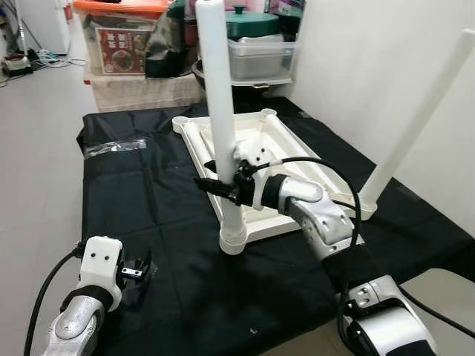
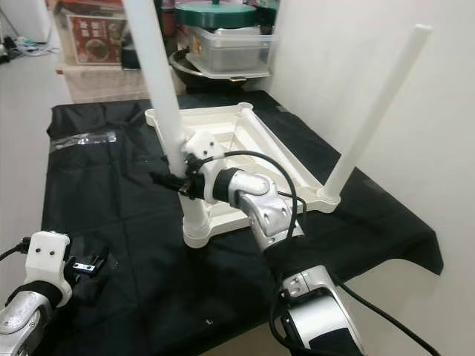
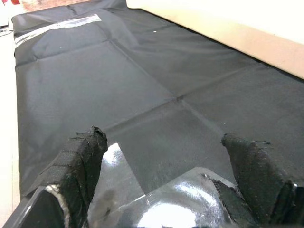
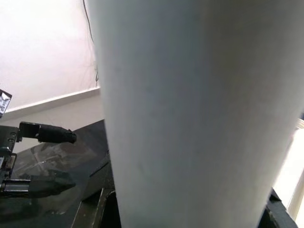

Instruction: Building children table

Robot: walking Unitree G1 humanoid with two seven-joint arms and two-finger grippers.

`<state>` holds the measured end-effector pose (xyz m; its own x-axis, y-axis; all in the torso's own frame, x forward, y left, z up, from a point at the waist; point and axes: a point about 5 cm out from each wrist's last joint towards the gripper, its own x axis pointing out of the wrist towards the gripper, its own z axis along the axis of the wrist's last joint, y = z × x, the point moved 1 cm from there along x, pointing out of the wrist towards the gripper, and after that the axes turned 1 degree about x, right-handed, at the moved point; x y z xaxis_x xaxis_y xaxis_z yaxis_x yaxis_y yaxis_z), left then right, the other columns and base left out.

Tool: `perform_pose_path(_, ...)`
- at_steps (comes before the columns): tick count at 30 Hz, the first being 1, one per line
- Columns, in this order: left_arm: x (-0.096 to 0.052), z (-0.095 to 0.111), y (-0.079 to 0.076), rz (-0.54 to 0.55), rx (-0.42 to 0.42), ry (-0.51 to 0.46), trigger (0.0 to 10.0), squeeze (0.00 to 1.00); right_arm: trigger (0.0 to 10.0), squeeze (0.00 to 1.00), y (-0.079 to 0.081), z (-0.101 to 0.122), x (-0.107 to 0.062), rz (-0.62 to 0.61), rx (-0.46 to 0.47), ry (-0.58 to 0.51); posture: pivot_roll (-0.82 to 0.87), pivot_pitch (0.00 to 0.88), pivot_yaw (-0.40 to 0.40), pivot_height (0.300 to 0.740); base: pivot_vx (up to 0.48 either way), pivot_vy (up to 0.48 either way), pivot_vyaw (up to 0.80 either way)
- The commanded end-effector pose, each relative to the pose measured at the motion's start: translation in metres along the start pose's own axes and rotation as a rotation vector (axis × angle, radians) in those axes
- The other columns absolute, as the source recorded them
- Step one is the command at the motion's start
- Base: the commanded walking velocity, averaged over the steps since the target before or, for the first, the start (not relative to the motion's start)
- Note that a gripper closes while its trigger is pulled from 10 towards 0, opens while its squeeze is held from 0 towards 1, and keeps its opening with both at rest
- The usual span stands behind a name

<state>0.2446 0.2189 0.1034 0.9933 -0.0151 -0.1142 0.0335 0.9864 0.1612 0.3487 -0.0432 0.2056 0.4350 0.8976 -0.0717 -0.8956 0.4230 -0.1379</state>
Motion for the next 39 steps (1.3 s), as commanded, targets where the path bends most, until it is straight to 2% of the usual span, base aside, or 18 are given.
perform_pose_path(1, -0.002, -0.003, -0.004, -0.006, -0.01, 0.007, 10.0, 0.0, 0.0, 0.0, 0.013, -0.044, 0.0, 0.028, 0.121, 0.133, 0.06, 0.0, -0.113, 0.74, 0.0, 0.0, 0.0)
perform_pose_path(2, -0.002, -0.004, -0.005, -0.006, -0.013, 0.008, 10.0, 0.0, 0.0, 0.0, 0.011, -0.045, 0.0, -0.04, 0.136, 0.106, 0.05, 0.0, -0.113, 0.74, 0.0, 0.0, 0.0)
perform_pose_path(3, -0.002, -0.004, -0.005, -0.006, -0.013, 0.008, 10.0, 0.0, 0.0, 0.0, 0.011, -0.045, 0.0, -0.04, 0.136, 0.106, 0.05, 0.0, -0.113, 0.74, 0.0, 0.0, 0.0)
perform_pose_path(6, -0.003, -0.004, -0.005, -0.004, -0.017, 0.01, 10.0, 0.0, 0.0, 0.0, 0.006, -0.048, -0.001, -0.18, 0.175, 0.068, 0.05, 0.0, -0.112, 0.74, 0.0, 0.0, 0.0)
perform_pose_path(8, -0.003, -0.004, -0.005, -0.004, -0.017, 0.01, 10.0, 0.0, 0.0, 0.0, 0.006, -0.048, -0.001, -0.18, 0.175, 0.068, 0.05, 0.0, -0.112, 0.74, 0.0, 0.0, 0.0)
perform_pose_path(10, -0.003, -0.004, -0.006, -0.003, -0.019, 0.01, 10.0, 0.0, 0.0, 0.0, 0.01, -0.052, -0.003, -0.214, 0.235, 0.031, 0.05, 0.0, -0.113, 0.74, 0.0, 0.0, 0.0)
perform_pose_path(11, -0.003, -0.004, -0.006, -0.003, -0.021, 0.011, 10.0, 0.0, 0.0, 0.0, 0.018, -0.053, -0.005, -0.161, 0.239, 0.002, 0.05, 0.0, -0.106, 0.74, 0.0, 0.0, 0.0)
perform_pose_path(13, -0.003, -0.004, -0.006, -0.003, -0.022, 0.011, 10.0, 0.0, 0.0, 0.0, 0.025, -0.054, -0.006, -0.116, 0.235, -0.018, 0.05, 0.0, -0.106, 0.74, 0.0, 0.0, 0.0)
perform_pose_path(15, -0.003, -0.005, -0.005, -0.011, -0.017, 0.014, 10.0, 0.0, 0.0, 0.0, 0.04, -0.054, -0.015, 0.066, 0.161, -0.041, 0.04, 0.0, -0.097, 0.74, 0.0, 0.0, 0.0)
perform_pose_path(17, -0.001, -0.004, -0.005, -0.014, -0.014, 0.013, 10.0, 0.0, 0.0, 0.0, 0.047, -0.057, -0.022, 0.174, 0.075, -0.026, 0.04, 0.0, -0.097, 0.74, 0.0, 0.0, 0.0)
perform_pose_path(19, -0.001, -0.004, -0.005, -0.014, -0.014, 0.013, 10.0, 0.0, 0.0, 0.0, 0.047, -0.057, -0.022, 0.174, 0.075, -0.026, 0.04, 0.0, -0.097, 0.74, 0.0, 0.0, 0.0)
perform_pose_path(21, 0.0, -0.003, -0.005, -0.013, -0.014, 0.01, 10.0, 0.0, 0.0, 0.0, 0.047, -0.06, -0.023, 0.203, 0.023, 0.001, 0.05, 0.0, -0.101, 0.74, 0.0, 0.0, 0.0)
perform_pose_path(24, 0.001, -0.003, -0.006, -0.014, -0.019, 0.007, 10.0, 0.0, 0.0, 0.0, 0.046, -0.06, -0.022, 0.242, 0.021, 0.031, 0.05, 0.0, -0.103, 0.74, 0.0, 0.0, 0.0)
perform_pose_path(26, 0.0, -0.004, -0.008, -0.015, -0.023, 0.009, 10.0, 0.0, 0.0, 0.0, 0.047, -0.061, -0.02, 0.287, 0.074, 0.06, 0.05, 0.0, -0.105, 0.74, 0.0, 0.0, 0.0)
perform_pose_path(32, -0.004, -0.006, -0.006, -0.008, -0.026, 0.016, 10.0, 0.0, 0.0, 0.0, 0.044, -0.061, -0.017, 0.371, 0.116, 0.1, 0.06, 0.0, -0.124, 0.74, 0.0, 0.0, 0.0)
perform_pose_path(39, -0.005, -0.007, -0.006, -0.003, -0.034, 0.018, 10.0, 0.0, 0.0, 0.0, 0.036, -0.056, -0.013, 0.397, 0.138, 0.088, 0.07, 0.0, -0.13, 0.74, 0.0, 0.0, 0.0)
